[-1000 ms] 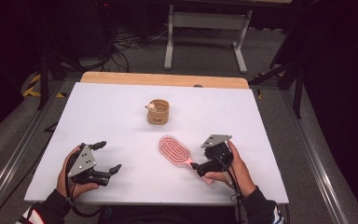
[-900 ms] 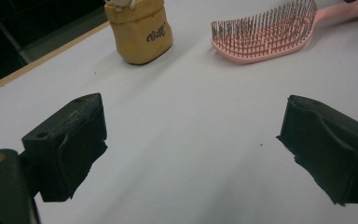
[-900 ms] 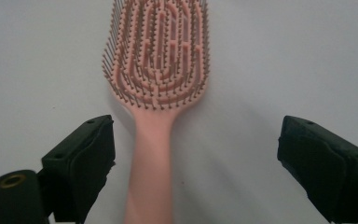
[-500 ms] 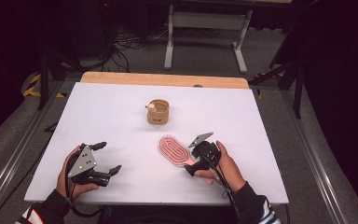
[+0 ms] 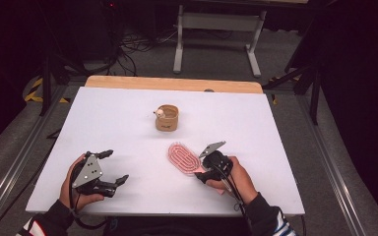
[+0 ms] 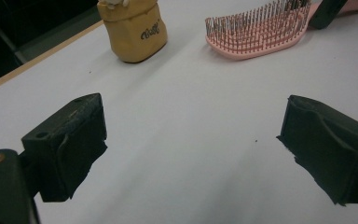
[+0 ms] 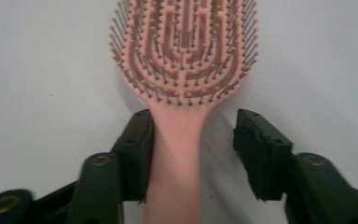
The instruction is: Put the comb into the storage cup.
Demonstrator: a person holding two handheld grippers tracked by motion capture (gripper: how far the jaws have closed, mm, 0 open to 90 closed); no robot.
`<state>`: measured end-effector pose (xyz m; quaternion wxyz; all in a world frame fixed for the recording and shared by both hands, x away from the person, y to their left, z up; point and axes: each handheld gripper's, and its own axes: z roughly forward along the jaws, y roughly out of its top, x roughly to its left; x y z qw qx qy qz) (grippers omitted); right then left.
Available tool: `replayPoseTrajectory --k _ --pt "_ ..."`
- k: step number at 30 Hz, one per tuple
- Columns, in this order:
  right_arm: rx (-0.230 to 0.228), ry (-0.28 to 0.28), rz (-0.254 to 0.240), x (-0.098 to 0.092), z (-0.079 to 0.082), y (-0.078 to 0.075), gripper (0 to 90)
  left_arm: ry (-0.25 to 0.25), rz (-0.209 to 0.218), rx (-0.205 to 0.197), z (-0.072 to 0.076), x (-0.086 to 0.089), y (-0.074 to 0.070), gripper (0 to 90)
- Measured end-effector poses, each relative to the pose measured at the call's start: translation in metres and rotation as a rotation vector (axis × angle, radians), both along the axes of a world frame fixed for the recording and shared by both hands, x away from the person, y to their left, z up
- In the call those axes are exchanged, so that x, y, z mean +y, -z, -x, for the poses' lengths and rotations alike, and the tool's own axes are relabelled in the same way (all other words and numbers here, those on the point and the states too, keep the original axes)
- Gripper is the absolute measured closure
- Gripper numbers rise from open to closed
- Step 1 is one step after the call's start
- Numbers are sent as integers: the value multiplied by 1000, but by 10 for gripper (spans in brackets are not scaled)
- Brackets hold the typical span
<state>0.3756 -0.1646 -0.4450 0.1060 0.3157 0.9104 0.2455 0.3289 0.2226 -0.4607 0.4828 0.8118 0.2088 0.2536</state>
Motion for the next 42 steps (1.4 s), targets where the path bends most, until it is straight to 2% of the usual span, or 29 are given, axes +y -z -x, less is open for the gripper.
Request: replayPoseTrajectory --k 2,10,25,28,35,42 --pt "0 -22 -1 1 2 0 621 3 -1 -1 0 0 0 81" --pt "-1 -30 -11 1 3 0 690 -2 0 -2 0 0 0 81" --pt "-56 -37 -34 -4 6 1 697 0 4 6 -1 -1 1 83" --pt "-93 -44 -56 -9 6 1 697 0 4 7 -1 -1 1 83" --pt "-185 1 -106 -21 9 -4 697 -3 8 11 -1 -1 1 82" --pt "-318 34 -166 -28 16 -15 697 -6 11 11 -1 -1 1 83"
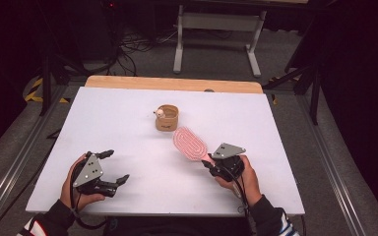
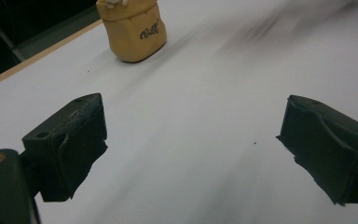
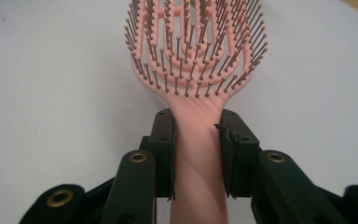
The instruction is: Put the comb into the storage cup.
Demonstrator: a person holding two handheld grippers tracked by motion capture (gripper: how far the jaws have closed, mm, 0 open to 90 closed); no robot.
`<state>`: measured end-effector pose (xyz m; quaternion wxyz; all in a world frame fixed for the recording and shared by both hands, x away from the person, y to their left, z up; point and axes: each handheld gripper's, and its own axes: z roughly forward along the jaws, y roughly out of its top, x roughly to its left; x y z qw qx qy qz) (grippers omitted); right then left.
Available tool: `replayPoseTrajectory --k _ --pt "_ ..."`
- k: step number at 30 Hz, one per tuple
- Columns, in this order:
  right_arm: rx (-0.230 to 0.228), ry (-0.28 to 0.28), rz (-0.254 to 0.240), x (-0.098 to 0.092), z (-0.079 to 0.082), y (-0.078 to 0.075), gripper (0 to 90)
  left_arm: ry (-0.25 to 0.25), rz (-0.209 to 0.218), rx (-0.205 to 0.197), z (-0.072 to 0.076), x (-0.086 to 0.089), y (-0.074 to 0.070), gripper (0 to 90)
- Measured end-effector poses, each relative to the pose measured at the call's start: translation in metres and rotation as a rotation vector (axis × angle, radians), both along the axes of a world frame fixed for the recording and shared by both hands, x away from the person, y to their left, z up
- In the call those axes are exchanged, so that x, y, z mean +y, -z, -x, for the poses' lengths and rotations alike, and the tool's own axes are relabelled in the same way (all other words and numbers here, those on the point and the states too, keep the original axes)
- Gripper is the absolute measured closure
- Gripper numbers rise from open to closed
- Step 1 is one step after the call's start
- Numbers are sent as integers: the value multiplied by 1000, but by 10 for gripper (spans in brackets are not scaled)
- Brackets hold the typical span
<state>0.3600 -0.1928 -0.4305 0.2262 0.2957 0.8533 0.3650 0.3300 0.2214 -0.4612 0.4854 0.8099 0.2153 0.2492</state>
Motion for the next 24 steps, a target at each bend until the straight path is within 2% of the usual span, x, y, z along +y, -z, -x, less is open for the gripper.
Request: replayPoseTrajectory --k 2,6,18,21,24 --pt "-41 2 -21 -1 2 -2 697 2 0 3 -1 0 0 83" --pt "-93 18 -64 -4 5 -5 697 3 -3 7 -1 0 1 82" --pt "-152 47 -104 -6 7 -5 697 8 -2 4 -1 -2 0 82" --pt "-173 46 -114 -5 8 -5 697 3 0 7 -2 -2 0 84" --pt "-220 48 -134 -6 10 -6 697 2 3 6 -2 -2 0 82"
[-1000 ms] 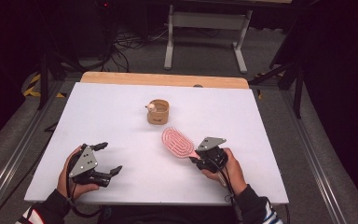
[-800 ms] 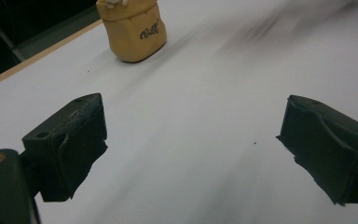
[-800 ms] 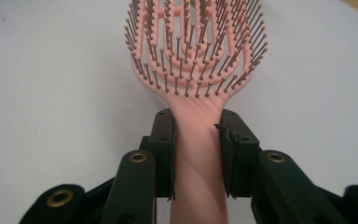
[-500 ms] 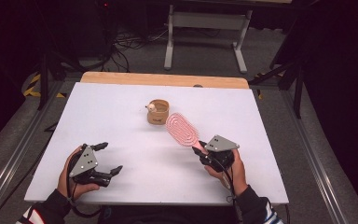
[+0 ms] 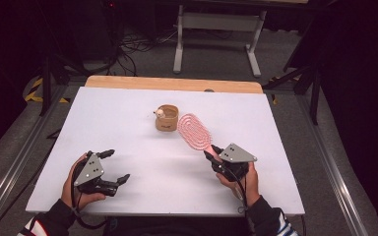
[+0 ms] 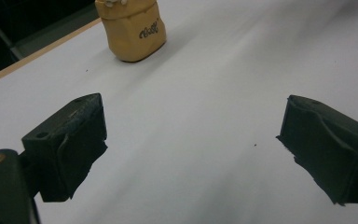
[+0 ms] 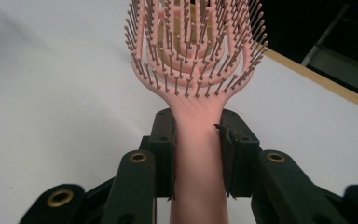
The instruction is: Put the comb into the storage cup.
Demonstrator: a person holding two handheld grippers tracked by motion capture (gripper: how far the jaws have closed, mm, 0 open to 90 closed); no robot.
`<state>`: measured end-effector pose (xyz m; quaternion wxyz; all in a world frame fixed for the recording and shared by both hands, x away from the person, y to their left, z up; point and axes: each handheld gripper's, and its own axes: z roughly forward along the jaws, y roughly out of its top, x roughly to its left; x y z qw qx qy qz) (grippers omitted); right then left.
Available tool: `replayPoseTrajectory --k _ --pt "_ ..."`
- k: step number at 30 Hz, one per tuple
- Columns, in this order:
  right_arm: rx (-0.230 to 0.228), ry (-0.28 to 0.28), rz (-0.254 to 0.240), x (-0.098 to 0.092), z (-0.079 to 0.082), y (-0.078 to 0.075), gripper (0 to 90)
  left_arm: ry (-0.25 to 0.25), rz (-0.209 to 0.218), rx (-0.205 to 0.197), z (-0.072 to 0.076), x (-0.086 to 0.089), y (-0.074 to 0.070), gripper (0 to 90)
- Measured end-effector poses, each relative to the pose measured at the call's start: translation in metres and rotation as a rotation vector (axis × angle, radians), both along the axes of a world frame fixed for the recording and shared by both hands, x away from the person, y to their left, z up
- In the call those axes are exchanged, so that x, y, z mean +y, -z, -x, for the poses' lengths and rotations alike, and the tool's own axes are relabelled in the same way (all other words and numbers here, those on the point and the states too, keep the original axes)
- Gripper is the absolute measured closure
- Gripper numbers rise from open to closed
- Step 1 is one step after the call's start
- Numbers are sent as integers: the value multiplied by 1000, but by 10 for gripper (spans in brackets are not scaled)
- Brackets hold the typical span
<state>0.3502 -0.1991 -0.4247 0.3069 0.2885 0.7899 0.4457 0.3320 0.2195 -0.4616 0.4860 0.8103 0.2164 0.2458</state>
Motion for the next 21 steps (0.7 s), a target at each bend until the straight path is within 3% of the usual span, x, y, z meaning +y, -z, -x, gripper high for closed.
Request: replayPoseTrajectory --k 4,5,14,21 --pt "-27 6 -20 -1 2 -1 697 1 -2 1 0 0 0 82" --pt "-52 12 -24 -2 3 -1 697 3 0 3 0 0 0 82" --pt "-76 2 -12 2 8 -3 697 0 6 7 0 -1 0 83" --pt "-100 -12 0 11 15 -5 697 -2 65 25 -1 -6 -5 92"
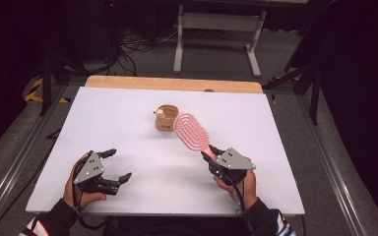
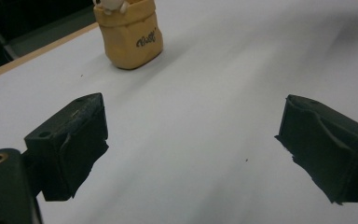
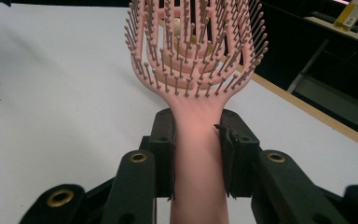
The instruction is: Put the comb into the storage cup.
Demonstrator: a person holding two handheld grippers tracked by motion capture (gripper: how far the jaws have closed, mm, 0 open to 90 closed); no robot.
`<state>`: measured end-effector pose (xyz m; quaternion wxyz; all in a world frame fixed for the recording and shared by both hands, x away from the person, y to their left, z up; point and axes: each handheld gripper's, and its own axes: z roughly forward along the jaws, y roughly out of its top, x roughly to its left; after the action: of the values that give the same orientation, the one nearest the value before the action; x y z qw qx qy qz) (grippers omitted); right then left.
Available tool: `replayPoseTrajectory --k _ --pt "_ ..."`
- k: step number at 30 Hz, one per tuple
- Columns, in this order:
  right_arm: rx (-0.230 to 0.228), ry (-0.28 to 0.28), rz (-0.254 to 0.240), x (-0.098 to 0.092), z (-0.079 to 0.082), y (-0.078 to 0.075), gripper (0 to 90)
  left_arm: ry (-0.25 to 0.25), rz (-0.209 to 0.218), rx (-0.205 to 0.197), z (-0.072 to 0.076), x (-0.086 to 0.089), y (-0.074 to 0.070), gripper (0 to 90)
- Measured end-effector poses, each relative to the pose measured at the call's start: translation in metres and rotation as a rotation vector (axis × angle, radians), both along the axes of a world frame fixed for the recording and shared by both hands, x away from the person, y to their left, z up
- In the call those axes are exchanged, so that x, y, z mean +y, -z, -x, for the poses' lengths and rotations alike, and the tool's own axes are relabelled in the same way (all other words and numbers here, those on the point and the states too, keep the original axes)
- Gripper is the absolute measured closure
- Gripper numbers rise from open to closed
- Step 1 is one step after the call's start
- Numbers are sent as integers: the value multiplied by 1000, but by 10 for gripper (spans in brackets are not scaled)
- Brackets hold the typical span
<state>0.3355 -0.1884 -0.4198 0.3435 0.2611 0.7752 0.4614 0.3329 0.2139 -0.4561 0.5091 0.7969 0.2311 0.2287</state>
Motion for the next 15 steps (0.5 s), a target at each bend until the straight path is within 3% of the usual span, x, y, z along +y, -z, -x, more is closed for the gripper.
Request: replayPoseTrajectory --k 3,7,11,15 --pt "-8 -8 8 4 2 0 697 11 45 4 -1 -5 -6 109" --pt "-10 -24 11 10 5 1 697 22 52 10 -3 -14 -10 127" --pt "-20 -31 10 16 8 2 697 58 71 12 -5 -27 -16 131" --pt "-31 -40 11 21 11 2 697 125 124 32 -9 -46 -24 137"
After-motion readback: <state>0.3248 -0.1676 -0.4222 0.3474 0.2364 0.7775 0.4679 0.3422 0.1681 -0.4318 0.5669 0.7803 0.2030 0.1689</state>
